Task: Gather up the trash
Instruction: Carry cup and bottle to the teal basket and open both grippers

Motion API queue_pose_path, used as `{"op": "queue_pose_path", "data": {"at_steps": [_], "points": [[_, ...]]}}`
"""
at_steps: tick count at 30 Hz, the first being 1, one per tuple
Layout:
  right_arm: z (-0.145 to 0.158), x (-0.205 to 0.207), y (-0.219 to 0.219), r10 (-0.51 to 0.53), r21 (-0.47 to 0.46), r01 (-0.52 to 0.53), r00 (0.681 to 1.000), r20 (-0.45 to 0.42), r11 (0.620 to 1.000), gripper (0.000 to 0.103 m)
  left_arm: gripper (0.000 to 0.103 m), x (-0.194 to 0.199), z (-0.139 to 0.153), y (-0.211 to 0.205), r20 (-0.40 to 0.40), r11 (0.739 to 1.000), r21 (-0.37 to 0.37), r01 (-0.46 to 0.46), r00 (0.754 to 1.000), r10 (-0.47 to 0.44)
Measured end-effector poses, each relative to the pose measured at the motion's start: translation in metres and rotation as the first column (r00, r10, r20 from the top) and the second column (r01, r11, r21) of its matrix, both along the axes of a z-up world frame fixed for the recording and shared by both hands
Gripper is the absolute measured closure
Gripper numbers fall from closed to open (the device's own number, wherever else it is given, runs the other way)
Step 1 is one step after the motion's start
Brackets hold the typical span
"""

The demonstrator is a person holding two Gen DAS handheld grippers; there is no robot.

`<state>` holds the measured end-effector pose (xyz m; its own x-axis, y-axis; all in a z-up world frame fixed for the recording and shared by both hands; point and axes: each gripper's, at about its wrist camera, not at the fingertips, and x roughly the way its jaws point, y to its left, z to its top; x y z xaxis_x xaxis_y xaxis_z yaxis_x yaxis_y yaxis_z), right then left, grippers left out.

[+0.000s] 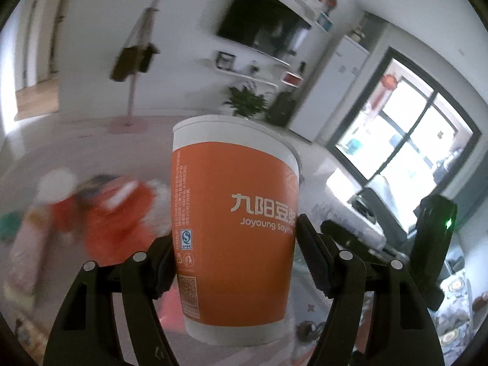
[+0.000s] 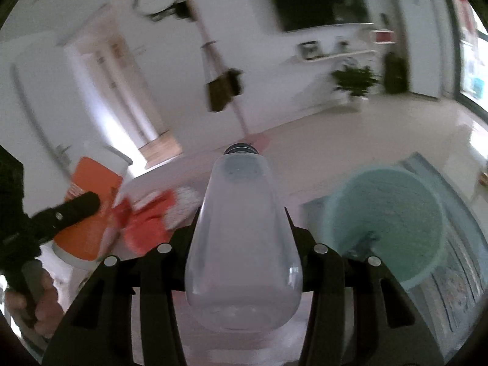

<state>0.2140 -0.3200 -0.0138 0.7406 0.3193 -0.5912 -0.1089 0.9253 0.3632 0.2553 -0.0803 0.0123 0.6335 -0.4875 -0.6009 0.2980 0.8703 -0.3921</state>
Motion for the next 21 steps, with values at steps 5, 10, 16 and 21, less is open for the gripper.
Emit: {"op": "queue_pose_path", "data": {"at_steps": [5,10,16,21], "points": [[-0.031,0.011,-0.06,-0.187,0.007,0.188,0.981,-0.057,0.982,0.059,0.034,0.041,-0.013,-0.074,-0.029,0.994,0.009,0.112,0.993,-0.112],[-0.077,0.022,-0.102,-0.335,-0.018,0.337,0.926,-0.172,0.941,0.059,0.034,0.081,-0.051,-0.141,-0.127,0.977,-0.033,0.21,0.969,-0.212],[-0.134,0.037,-0.131,-0.423,-0.055,0.43,0.844,-0.33,0.901,0.058,0.033,0.11,-0.109,-0.196,-0.247,0.953,0.0,0.303,0.924,-0.293],[-0.144,0.038,-0.142,-0.447,-0.031,0.468,0.821,-0.355,0.883,0.048,0.027,0.12,-0.136,-0.203,-0.309,0.95,-0.046,0.31,0.9,-0.309]]}}
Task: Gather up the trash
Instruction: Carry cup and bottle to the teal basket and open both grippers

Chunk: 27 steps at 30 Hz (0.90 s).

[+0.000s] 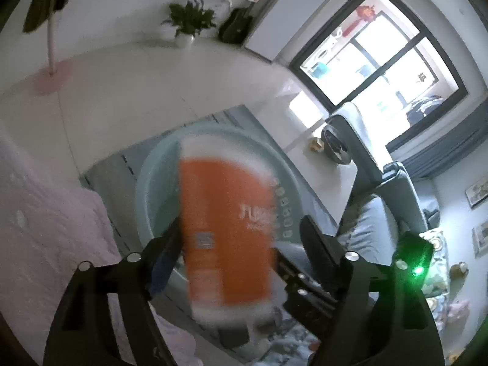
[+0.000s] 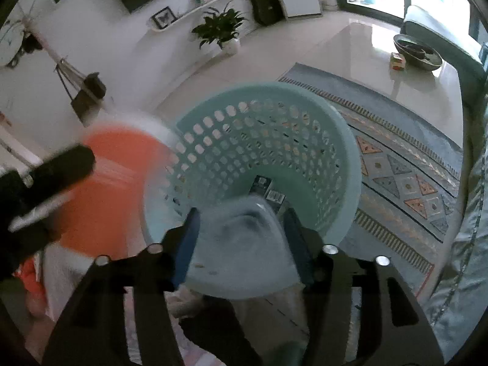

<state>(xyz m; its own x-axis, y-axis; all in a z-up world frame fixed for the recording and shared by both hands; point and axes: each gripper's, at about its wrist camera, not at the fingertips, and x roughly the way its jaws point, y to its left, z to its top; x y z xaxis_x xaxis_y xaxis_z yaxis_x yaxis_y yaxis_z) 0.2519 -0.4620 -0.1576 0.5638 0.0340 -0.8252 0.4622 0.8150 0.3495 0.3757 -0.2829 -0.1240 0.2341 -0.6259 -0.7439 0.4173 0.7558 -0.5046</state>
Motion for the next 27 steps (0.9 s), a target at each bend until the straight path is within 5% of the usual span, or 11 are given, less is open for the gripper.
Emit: {"op": "queue_pose_path", "data": {"at_steps": [7,14,21,27], "points": [[0.021,-0.016,-0.007,-0.01,-0.033,0.012,0.999,0.051,0.999,0.048,0.025,-0.015,0.013,0.03,0.048,0.999,-0.034,-0.024,0.999,0.026],[0.067,-0.033,0.046,0.134,-0.137,-0.112,0.978,0.161,0.984,0.048,0.025,-0.062,0.063,0.068,0.174,0.995,-0.084,-0.058,0.982,0.072],[0.118,-0.058,0.126,0.335,-0.228,-0.274,0.894,0.298,0.934,0.048,0.025,-0.124,0.111,0.145,0.316,0.983,-0.134,-0.129,0.934,0.166],[0.135,-0.077,0.2,0.478,-0.257,-0.408,0.804,0.353,0.876,0.048,0.021,-0.172,0.139,0.222,0.409,0.96,-0.136,-0.245,0.869,0.28]]}}
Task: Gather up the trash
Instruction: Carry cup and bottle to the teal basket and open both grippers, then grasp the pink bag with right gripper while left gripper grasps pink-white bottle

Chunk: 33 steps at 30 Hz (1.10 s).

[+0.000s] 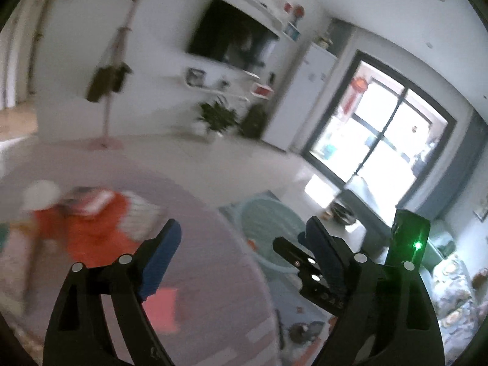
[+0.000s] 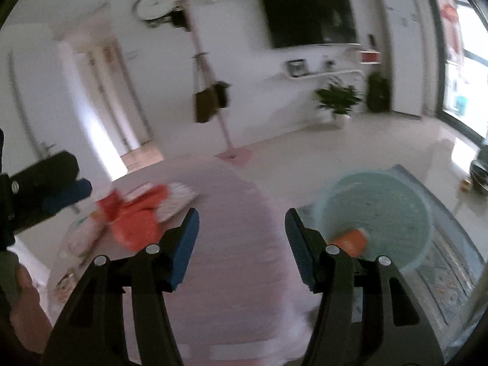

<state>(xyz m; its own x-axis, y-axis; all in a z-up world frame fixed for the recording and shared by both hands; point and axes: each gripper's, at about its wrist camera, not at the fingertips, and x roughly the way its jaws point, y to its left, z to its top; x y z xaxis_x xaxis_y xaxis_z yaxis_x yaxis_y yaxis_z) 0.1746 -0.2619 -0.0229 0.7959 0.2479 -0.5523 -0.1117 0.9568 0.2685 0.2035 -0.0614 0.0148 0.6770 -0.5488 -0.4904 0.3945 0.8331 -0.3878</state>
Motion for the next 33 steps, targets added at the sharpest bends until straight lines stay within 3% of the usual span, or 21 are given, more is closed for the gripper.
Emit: {"op": "queue_pose_path", "data": {"at_steps": [7,13,16,19,22,27,33], "points": [[-0.018,-0.008,0.074,0.143,-0.011,-0.144,0.988,-0.064,0.99,0.047,0.021,-0.027,0.002,0.089,0.024,0.98,0.051,-0.19,0.982,0.189],[-0.043,-0.009,0.109,0.186,-0.03,-0.192,0.972,-0.143,0.981,0.046,0.021,-0.029,-0.019,0.144,-0.024,0.953,0.061,-0.297,0.954,0.298],[-0.053,-0.006,0.119,0.191,-0.03,-0.199,0.964,-0.184,0.979,0.045,0.021,-0.02,-0.033,0.165,-0.063,0.933,0.103,-0.346,0.934,0.353],[-0.065,0.001,0.128,0.184,-0.049,-0.2,0.955,-0.235,0.978,0.045,0.017,-0.001,-0.057,0.18,-0.152,0.921,0.205,-0.33,0.919,0.363],[-0.073,0.009,0.143,0.186,-0.075,-0.213,0.943,-0.276,0.974,0.045,0.017,0.016,-0.074,0.188,-0.177,0.892,0.295,-0.343,0.898,0.404],[-0.081,0.021,0.157,0.154,-0.111,-0.197,0.939,-0.309,0.974,0.045,0.017,0.039,-0.084,0.201,-0.202,0.868,0.344,-0.358,0.875,0.441],[-0.085,0.024,0.171,0.112,-0.215,-0.18,0.95,-0.293,0.96,0.046,0.02,0.059,-0.094,0.198,-0.22,0.865,0.386,-0.322,0.878,0.425]]}}
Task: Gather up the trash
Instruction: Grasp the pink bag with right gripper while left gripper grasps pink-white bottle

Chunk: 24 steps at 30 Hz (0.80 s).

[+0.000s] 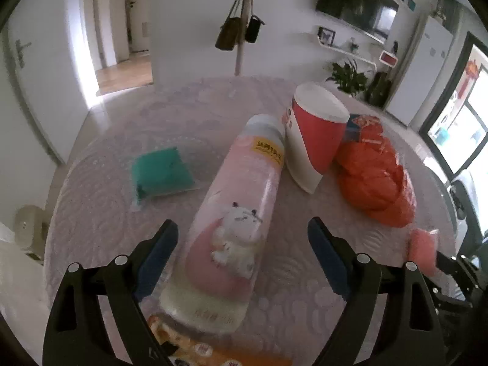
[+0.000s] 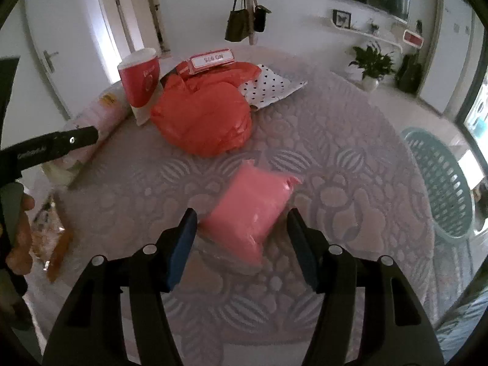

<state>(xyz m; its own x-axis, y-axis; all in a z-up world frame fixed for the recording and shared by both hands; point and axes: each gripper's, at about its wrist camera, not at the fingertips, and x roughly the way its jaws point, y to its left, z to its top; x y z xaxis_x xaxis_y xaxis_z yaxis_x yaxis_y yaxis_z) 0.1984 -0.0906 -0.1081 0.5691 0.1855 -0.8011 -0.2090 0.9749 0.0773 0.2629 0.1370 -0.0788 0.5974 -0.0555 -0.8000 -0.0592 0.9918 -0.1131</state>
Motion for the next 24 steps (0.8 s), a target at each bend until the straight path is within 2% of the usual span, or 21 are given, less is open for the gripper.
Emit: {"op": "queue_pose_path", "data": {"at_steps": [2,4,6,9,14,21,24], "points": [[0.0,0.0,0.003,-0.004,-0.032,0.004,1.0,0.011,0.999,0.052,0.021,0.005,-0.005,-0.002,-0.012,1.0,0.016,-0.003,1.0,0.004],[0.0,-0.001,0.006,-0.001,-0.047,0.002,1.0,0.021,0.999,0.065,0.024,0.01,-0.009,-0.004,-0.015,1.0,0.02,-0.013,1.0,0.013],[0.0,-0.002,0.007,0.003,-0.05,-0.002,1.0,0.029,0.999,0.071,0.027,0.013,-0.011,-0.004,-0.017,1.0,0.015,-0.017,1.0,0.018],[0.0,-0.003,0.004,0.003,-0.047,-0.002,0.999,0.034,0.999,0.084,0.037,0.012,-0.016,-0.005,-0.026,0.999,0.016,-0.033,0.999,0.033],[0.001,-0.007,-0.002,0.015,-0.005,-0.015,0.999,0.033,1.0,0.088,0.054,0.006,-0.017,0.0,0.0,0.997,-0.014,-0.07,0.998,0.07],[0.008,-0.008,-0.009,0.012,0.055,-0.015,0.998,0.061,0.998,0.089,0.056,-0.015,-0.004,0.005,0.06,0.989,-0.119,-0.087,0.994,0.094],[0.016,-0.016,-0.015,0.021,0.102,-0.032,0.994,0.106,0.994,0.089,0.056,-0.032,0.008,0.003,0.105,0.985,-0.146,-0.088,0.989,0.104]]}}
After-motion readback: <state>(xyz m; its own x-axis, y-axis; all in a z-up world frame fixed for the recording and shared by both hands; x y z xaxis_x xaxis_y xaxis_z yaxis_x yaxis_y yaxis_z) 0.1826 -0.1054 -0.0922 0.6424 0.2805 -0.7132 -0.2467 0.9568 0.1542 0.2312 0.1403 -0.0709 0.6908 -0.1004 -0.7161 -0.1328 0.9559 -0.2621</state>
